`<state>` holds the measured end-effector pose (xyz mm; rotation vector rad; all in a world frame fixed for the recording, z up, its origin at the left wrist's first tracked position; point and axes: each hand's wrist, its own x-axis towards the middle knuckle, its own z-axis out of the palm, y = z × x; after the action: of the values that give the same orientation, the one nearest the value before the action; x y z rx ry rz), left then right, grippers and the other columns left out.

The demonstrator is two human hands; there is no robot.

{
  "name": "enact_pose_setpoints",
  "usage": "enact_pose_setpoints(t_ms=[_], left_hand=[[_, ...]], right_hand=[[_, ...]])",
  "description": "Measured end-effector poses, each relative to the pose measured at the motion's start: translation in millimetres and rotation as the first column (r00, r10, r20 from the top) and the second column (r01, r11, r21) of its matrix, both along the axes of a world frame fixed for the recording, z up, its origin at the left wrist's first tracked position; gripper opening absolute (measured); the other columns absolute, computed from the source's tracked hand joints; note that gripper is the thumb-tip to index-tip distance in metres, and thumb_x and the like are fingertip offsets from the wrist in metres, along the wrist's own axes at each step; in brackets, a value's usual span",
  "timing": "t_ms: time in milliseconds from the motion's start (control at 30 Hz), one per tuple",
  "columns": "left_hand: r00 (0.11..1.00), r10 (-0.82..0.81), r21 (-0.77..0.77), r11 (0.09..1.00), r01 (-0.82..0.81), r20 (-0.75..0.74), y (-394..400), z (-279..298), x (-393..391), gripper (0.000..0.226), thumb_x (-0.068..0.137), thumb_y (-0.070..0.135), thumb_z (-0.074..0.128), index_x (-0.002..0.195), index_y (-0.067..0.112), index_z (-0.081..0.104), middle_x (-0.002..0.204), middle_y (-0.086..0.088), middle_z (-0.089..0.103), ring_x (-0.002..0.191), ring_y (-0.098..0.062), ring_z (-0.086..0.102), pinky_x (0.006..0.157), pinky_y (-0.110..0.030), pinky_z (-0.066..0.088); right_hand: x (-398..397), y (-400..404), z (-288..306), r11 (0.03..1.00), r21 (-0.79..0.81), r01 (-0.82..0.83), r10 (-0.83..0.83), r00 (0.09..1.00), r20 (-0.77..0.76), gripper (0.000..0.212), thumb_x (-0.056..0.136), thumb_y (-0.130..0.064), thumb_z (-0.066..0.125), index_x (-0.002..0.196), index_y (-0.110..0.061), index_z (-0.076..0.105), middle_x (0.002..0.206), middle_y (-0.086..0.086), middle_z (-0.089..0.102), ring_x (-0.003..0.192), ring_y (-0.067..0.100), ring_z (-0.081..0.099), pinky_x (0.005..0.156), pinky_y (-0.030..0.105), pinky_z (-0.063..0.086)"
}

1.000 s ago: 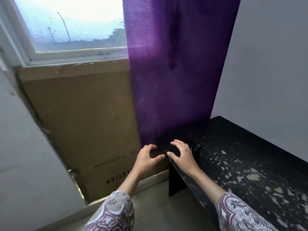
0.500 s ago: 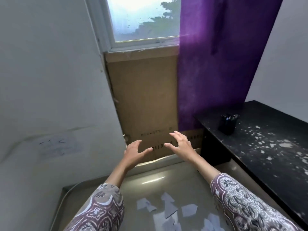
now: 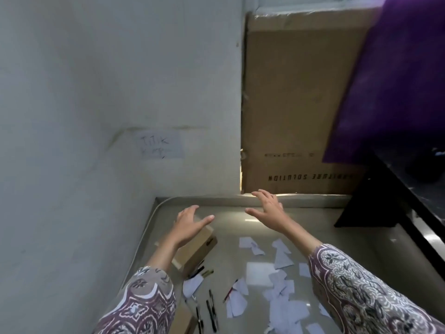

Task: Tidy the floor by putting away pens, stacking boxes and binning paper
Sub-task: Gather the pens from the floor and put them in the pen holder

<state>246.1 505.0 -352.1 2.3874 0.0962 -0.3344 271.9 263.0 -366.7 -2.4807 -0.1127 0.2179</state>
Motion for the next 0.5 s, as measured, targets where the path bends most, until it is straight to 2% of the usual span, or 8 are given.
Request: enact_pose_setpoints(t_ms=[267, 500], left_hand=[[0.969, 0.194, -0.074, 0.976, -0.207, -0.156, 51, -76, -31, 0.068, 0.086, 0.049, 0.057, 0.141, 0.018, 0.034, 0.15, -0.006, 0.032, 0.139, -0.024, 0.027, 0.11, -0.042, 0.029], [0.886, 0.35, -0.131, 0.906, -0.402, -0.304, 61, -164, -51, 0.058, 0.088, 0.045, 0.056, 0.136, 0.018, 0.039, 0.145, -0.005, 0.038, 0.133, -0.023, 0.036, 0.102, -0.035, 0.034]], right_hand=[[7, 56, -80, 0.976, -0.079, -0.205, 0.191, 0.969, -0.157, 0.065, 0.09, -0.045, 0.052, 0.145, -0.02, 0.028, 0.155, 0.003, 0.02, 0.142, 0.024, 0.014, 0.113, 0.047, 0.019], [14, 86, -163, 0.9, -0.135, -0.414, 0.356, 0.878, -0.319, 0.064, 0.091, -0.045, 0.051, 0.144, -0.019, 0.028, 0.154, 0.005, 0.021, 0.141, 0.026, 0.017, 0.113, 0.045, 0.019]])
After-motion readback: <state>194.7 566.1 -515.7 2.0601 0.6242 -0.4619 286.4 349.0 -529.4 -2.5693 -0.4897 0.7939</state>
